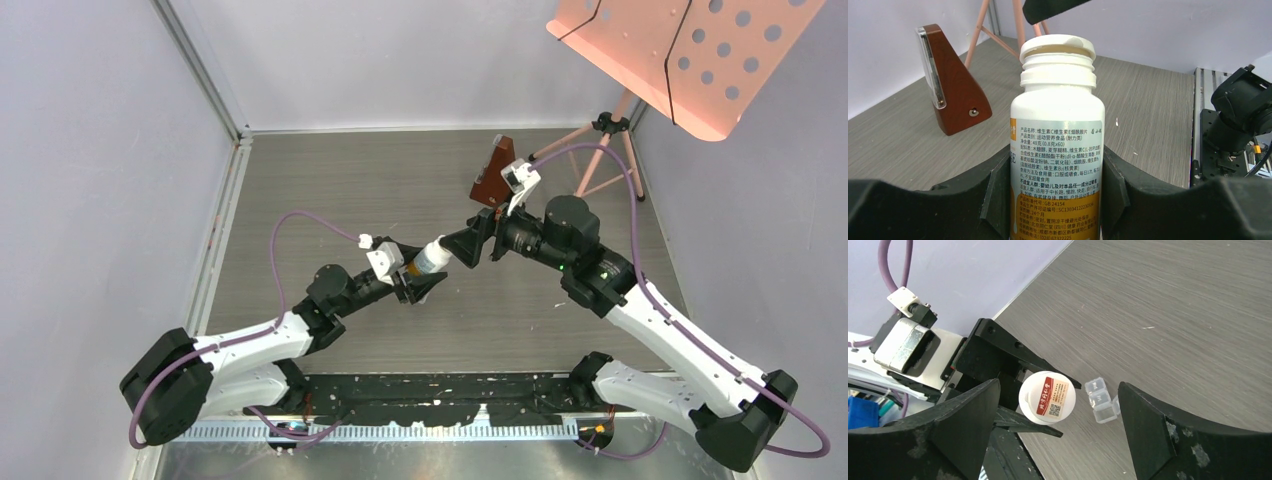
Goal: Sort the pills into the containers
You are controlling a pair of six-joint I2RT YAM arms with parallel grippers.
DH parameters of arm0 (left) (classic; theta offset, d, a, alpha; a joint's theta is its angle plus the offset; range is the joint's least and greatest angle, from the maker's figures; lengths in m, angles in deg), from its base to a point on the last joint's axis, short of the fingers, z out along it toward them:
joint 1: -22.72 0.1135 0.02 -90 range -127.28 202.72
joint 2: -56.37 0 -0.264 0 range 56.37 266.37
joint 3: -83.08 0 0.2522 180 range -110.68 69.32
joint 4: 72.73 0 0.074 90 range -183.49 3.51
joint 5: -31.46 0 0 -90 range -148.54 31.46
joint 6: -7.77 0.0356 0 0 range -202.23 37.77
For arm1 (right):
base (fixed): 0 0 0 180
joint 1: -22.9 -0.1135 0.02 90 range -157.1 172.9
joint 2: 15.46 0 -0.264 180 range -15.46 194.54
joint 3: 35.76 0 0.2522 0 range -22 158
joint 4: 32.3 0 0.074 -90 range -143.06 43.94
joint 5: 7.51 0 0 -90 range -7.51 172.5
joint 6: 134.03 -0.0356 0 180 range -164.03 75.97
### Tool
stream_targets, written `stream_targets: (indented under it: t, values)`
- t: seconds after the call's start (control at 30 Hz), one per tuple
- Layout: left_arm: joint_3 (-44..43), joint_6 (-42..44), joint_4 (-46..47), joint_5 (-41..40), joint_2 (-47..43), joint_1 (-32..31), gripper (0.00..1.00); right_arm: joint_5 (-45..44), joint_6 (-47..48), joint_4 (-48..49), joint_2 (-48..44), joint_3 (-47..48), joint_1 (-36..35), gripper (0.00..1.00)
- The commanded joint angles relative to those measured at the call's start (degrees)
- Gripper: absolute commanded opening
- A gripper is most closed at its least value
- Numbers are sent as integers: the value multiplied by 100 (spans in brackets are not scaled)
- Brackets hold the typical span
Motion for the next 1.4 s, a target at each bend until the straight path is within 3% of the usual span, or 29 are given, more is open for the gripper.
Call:
stream_targets:
  t: [0.0,0.3,0.73,0.97,1.13,1.37]
  values:
    - [-245,94,191,12,-58,24,0,-6,676,-582,68,442,29,95]
    - [-371,108,-53,56,-63,41,0,156,756,-1210,558,993,46,90]
    - [-300,83,-84,105,-200,81,0,-479,418,-1587,492,1099,325,74]
    - [-282,137,-39,236,-275,85,0,-332,397,-1639,732,1128,334,56]
    - [-274,154,-8,232,-313,94,0,-28,101,-1225,641,953,334,54]
    - [-230,105,301,102,-276,94,0,315,-1134,-278,400,434,346,63]
